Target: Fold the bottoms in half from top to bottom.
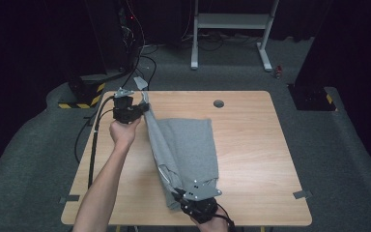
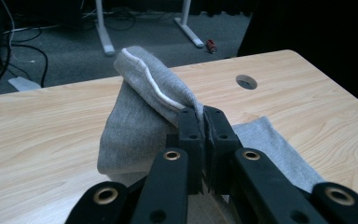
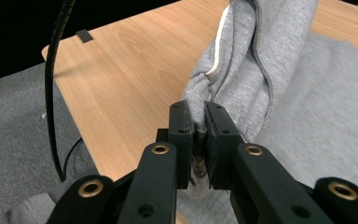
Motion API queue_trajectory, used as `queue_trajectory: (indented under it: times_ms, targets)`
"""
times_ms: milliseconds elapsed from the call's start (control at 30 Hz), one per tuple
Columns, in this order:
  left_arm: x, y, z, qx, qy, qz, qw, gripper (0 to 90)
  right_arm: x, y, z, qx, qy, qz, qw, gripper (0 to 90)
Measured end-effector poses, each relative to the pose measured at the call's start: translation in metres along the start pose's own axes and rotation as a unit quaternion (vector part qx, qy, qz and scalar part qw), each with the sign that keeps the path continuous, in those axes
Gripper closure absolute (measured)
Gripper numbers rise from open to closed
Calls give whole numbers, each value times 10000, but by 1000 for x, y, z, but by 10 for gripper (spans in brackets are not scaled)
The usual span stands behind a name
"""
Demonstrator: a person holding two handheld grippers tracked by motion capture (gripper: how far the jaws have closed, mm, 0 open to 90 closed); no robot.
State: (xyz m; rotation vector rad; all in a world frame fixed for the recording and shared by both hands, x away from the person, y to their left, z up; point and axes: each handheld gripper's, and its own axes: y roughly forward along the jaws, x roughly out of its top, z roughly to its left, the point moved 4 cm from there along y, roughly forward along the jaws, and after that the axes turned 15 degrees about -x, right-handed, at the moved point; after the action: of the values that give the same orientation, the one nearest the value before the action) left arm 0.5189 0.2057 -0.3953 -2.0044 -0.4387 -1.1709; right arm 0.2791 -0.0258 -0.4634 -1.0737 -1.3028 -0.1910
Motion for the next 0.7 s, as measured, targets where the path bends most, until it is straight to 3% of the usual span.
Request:
queue_trajectory:
  times_ms: [100,367,700]
  targets:
    - [-4,11,-4,35,50,121,9999,865,-4,-2,-3,-40,29,21,10000,823]
    - [-3,30,-15,-55,62,76,9999,865,-15,-9,-18,-140,219,-27,9997,823]
    - [-2,54,-30,-204,167,201,9994,865,-30,-14,-27,-243,436,-13,9988,823]
